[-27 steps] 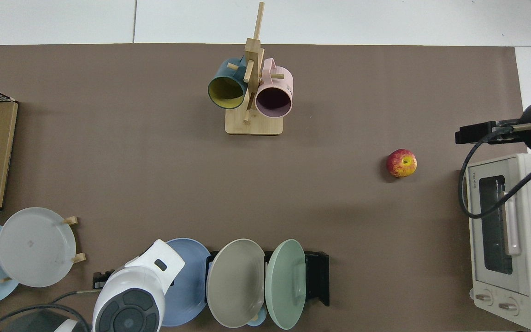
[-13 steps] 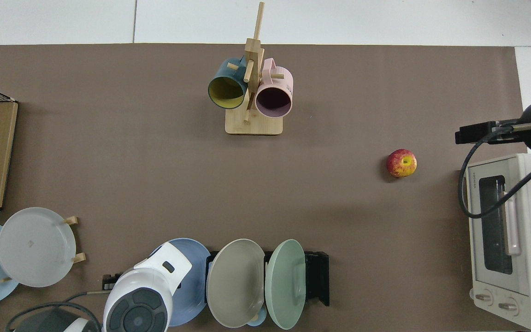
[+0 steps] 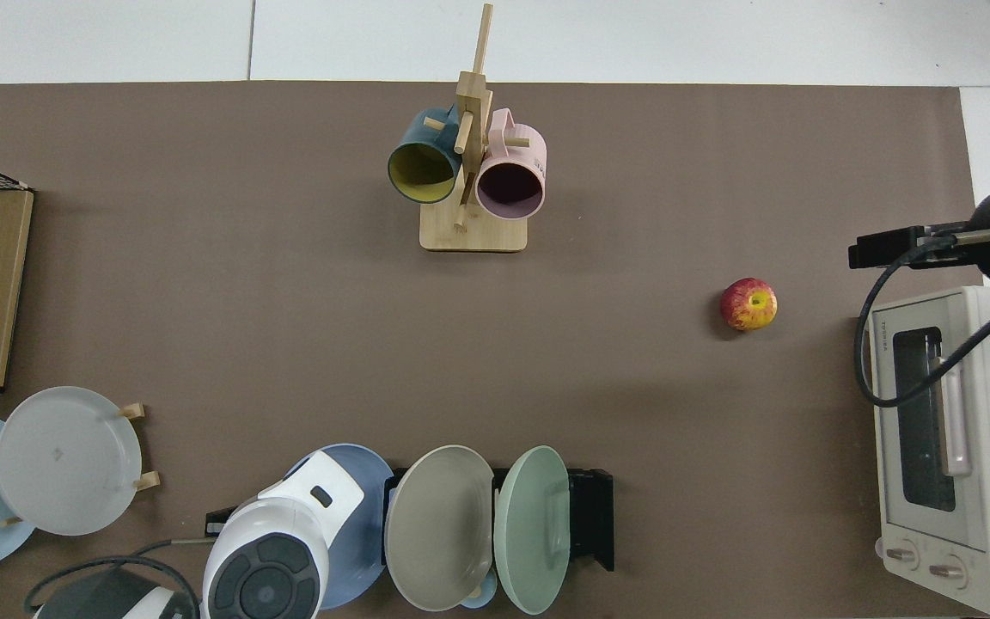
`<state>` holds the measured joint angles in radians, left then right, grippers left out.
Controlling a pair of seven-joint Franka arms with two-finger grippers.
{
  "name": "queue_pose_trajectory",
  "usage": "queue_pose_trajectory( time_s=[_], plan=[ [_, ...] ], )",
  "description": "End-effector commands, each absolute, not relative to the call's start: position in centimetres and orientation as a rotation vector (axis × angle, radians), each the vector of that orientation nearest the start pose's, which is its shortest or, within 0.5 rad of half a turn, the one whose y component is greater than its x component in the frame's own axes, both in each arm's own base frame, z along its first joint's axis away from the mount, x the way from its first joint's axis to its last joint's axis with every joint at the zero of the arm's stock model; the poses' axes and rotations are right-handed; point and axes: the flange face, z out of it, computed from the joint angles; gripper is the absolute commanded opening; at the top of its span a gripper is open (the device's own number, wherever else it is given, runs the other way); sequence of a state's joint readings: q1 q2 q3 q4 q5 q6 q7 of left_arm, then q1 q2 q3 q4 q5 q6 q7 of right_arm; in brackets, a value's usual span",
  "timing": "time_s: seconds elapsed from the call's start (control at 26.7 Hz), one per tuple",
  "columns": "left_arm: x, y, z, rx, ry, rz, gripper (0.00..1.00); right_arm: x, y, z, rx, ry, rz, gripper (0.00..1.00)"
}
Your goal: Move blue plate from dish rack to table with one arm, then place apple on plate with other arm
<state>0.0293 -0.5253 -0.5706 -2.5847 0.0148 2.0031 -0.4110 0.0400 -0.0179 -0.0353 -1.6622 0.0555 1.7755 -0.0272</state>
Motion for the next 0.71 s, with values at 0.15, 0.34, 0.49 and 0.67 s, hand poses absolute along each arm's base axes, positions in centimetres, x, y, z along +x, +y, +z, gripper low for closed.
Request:
queue_pose_trajectory(
  time_s=[0.15,0.34,0.49,0.67],
  plan=[
    [33.2,-19.7,42.1,-2.837,0.063,-0.035,0.00,56.5,0.6,61.4,-3.078,-0.009,-0.213,1.00],
    [33.5,-20.5,44.7,-2.809,0.077,-0.046,0.00,56.5,0.6,61.3,-3.078,-0.012,-0.211,1.00],
    [33.9,-20.8,47.2,-2.746,0.095,-0.070,0.00,56.4,0.7,61.3,-3.077,-0.012,-0.199,1.00],
    [35.6,-19.9,50.6,-2.756,0.043,-0.125,0.00,56.2,0.5,61.5,-3.082,-0.011,-0.197,1.00]
  ],
)
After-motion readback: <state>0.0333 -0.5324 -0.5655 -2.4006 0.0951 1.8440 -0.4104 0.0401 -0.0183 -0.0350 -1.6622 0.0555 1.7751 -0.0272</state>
